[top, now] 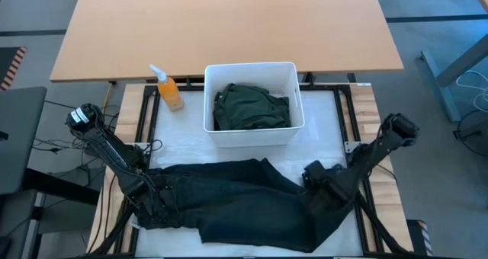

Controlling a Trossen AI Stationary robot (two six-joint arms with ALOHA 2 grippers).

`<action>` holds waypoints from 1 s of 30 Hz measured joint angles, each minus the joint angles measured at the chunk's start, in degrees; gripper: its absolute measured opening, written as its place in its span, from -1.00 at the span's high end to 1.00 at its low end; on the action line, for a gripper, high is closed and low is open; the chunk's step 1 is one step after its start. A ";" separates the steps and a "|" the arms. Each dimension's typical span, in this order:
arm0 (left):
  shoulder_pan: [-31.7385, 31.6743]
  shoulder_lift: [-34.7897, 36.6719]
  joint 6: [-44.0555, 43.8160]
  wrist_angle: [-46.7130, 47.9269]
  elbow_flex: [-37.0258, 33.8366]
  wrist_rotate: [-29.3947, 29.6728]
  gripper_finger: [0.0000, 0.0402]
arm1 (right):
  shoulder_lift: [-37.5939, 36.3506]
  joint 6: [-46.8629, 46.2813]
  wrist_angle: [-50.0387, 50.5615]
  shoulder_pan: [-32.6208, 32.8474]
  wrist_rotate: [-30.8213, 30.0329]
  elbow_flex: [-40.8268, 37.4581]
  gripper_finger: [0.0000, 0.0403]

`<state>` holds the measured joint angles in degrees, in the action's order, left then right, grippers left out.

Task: Fold laundry
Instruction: Fold the dark blue jeans

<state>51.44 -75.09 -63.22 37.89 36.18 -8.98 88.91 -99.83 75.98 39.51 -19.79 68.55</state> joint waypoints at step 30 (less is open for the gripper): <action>0.00 0.00 2.60 0.13 0.00 3.04 1.00 | -0.19 15.67 -3.84 -6.71 10.95 -0.37 0.89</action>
<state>51.44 -75.09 -60.62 38.02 36.18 -5.93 88.72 -84.16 72.13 32.80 -8.84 68.18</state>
